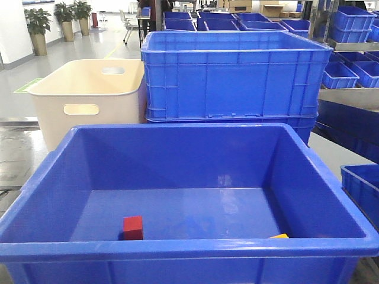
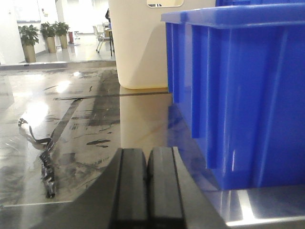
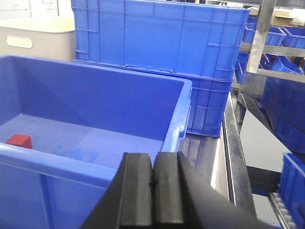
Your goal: Pick red and yellow blocks into blue bin
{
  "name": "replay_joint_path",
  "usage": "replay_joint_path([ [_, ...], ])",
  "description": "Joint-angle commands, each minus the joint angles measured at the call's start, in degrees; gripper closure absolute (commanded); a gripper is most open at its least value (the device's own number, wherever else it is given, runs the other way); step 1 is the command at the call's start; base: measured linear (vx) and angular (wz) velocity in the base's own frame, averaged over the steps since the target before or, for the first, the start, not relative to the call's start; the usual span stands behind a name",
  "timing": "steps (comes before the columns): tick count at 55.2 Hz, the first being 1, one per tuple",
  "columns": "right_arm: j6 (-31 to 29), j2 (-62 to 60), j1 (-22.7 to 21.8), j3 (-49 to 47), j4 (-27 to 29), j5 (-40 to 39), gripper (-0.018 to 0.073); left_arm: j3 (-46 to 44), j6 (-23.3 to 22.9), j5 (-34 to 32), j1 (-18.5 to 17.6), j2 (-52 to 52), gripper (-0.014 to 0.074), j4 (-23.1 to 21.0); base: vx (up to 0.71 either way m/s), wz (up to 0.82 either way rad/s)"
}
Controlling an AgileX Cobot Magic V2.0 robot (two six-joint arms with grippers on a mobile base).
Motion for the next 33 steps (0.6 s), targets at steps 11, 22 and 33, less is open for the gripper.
replay_joint_path([
  [11, -0.1, 0.6, -0.3, -1.5, -1.0, -5.1, 0.0570, -0.9, -0.1, -4.0, 0.0, -1.0, 0.0594, 0.1, 0.00, 0.00],
  [22, -0.1, 0.6, -0.3, -1.5, -1.0, -5.1, 0.0570, -0.9, -0.1, -4.0, 0.0, -1.0, 0.0594, 0.1, 0.00, 0.00],
  [33, -0.1, 0.6, -0.3, -1.5, -1.0, -5.1, 0.0570, -0.9, -0.1, -4.0, 0.0, -1.0, 0.0594, 0.1, 0.00, 0.00],
])
